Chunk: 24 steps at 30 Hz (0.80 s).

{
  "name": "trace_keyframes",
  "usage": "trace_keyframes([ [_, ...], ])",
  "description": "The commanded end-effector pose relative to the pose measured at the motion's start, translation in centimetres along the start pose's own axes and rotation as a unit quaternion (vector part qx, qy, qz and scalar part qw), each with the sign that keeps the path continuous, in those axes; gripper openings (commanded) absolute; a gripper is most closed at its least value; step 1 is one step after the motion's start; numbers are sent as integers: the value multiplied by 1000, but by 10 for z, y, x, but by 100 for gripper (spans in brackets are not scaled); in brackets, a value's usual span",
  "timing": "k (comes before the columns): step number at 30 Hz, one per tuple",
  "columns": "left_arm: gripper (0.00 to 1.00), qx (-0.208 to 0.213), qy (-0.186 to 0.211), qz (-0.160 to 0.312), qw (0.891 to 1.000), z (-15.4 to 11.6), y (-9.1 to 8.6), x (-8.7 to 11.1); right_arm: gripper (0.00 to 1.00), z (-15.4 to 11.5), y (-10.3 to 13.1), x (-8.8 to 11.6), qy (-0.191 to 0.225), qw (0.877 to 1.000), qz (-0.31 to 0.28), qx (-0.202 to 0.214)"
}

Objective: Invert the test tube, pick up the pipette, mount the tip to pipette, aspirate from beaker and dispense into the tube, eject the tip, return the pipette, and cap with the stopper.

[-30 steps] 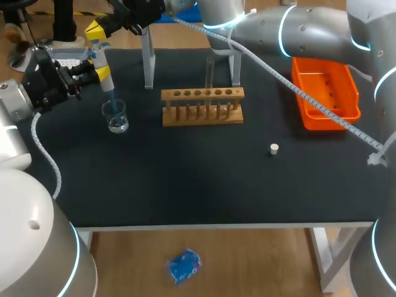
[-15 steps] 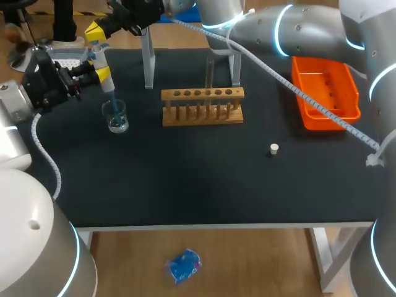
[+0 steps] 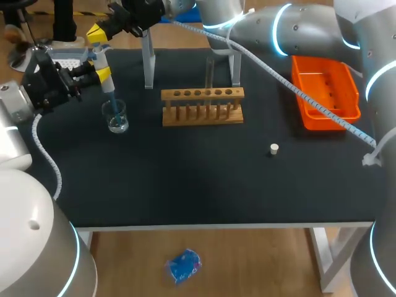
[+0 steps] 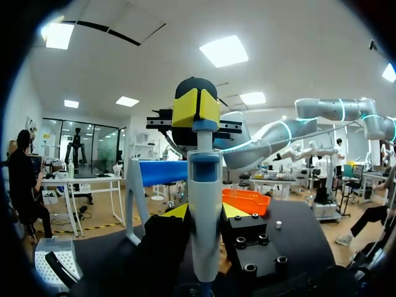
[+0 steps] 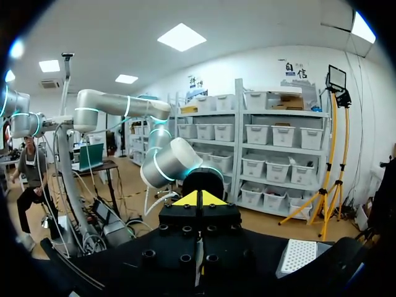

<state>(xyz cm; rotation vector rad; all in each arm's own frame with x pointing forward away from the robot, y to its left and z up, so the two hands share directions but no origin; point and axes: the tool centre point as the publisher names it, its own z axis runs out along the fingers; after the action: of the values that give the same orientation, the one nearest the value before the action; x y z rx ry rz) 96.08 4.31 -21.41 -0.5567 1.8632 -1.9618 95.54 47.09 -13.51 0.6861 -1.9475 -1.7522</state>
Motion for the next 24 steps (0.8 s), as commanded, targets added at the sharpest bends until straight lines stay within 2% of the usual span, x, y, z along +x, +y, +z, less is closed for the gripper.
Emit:
trace_keyframes([
  [1, 0, 0, -1, 1, 1000, 0, -3, 1, 0, -2, -7, -6, 17, 1000, 1, -2],
  [24, 0, 0, -1, 1, 1000, 0, -3, 1, 0, 3, -20, 3, 14, 1000, 10, -9],
])
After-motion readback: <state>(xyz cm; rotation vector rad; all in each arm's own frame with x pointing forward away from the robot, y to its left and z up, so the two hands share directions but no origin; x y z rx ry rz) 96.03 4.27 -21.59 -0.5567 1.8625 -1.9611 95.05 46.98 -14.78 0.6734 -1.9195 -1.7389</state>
